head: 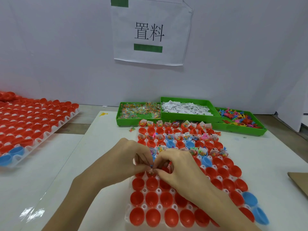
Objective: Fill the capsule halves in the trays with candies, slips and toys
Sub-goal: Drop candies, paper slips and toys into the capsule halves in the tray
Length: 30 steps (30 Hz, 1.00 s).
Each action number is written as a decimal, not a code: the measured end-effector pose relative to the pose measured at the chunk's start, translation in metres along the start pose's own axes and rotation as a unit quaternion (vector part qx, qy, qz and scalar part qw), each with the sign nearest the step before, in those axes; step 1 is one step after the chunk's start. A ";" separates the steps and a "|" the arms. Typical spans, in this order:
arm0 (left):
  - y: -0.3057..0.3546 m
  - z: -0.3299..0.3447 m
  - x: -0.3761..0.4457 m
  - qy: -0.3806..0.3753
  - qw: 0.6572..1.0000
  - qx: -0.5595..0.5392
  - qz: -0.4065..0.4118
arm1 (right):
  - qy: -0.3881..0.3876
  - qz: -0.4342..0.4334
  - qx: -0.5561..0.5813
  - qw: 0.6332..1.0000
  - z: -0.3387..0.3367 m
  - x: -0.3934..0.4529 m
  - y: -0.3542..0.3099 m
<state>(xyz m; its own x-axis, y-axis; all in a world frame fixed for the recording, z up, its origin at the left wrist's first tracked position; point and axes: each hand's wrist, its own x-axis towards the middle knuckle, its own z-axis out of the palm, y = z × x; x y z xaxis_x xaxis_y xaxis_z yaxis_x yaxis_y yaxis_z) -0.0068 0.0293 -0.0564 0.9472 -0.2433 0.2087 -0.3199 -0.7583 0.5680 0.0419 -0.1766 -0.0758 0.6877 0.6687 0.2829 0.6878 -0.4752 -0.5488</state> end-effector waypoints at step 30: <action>-0.106 -0.048 0.146 0.115 0.951 0.213 -0.192 | 0.170 0.093 0.169 0.966 -0.053 -0.013 0.037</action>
<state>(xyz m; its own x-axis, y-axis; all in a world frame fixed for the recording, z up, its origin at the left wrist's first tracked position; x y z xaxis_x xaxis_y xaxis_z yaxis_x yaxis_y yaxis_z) 0.1642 0.1029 -0.0482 0.9473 0.2027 0.2481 0.1325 -0.9529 0.2728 0.0707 -0.2332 -0.0576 0.8686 0.3360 0.3642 0.4685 -0.3175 -0.8245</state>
